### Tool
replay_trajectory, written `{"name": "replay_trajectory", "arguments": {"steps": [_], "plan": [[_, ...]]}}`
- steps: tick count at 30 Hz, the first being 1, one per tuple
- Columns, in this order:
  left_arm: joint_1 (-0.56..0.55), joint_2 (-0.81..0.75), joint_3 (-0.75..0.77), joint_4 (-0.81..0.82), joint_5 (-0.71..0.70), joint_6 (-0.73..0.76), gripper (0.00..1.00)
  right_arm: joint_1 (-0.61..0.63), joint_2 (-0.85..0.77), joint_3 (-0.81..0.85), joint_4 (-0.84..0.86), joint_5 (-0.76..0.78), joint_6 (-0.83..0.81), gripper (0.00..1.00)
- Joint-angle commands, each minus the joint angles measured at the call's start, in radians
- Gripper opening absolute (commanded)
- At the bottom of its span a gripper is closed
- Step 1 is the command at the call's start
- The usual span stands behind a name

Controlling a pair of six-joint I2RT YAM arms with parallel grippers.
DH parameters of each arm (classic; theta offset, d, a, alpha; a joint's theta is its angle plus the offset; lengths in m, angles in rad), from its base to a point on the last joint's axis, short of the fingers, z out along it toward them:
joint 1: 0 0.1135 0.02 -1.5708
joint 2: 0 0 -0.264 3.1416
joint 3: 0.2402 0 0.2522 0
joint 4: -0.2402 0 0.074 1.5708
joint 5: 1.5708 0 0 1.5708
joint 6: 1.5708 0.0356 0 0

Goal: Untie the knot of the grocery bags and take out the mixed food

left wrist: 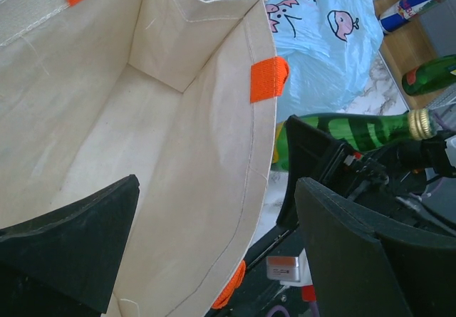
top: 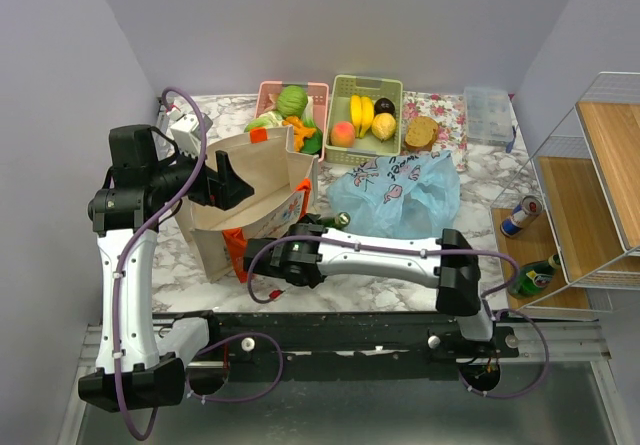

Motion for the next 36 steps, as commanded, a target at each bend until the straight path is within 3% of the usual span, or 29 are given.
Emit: {"name": "replay_trajectory", "arguments": {"steps": [1,5,17,28,36], "plan": [[0.008,-0.003,-0.002,0.024,0.044,-0.012,0.92,-0.013,-0.129,-0.057,-0.063,0.147,-0.023,0.01],[0.008,0.008,-0.004,0.030,0.053,-0.014,0.91,-0.120,-0.174,-0.090,-0.061,0.178,-0.028,0.01],[0.006,0.051,0.001,0.048,0.081,-0.048,0.91,-0.380,-0.259,0.019,-0.061,0.239,-0.137,0.01],[0.005,0.082,0.009,0.065,0.103,-0.068,0.91,-0.614,-0.506,-0.309,-0.062,0.225,-0.124,0.01],[0.002,0.119,0.053,0.078,0.088,-0.065,0.93,-0.637,-0.668,-0.580,-0.063,0.168,-0.034,0.01]]}}
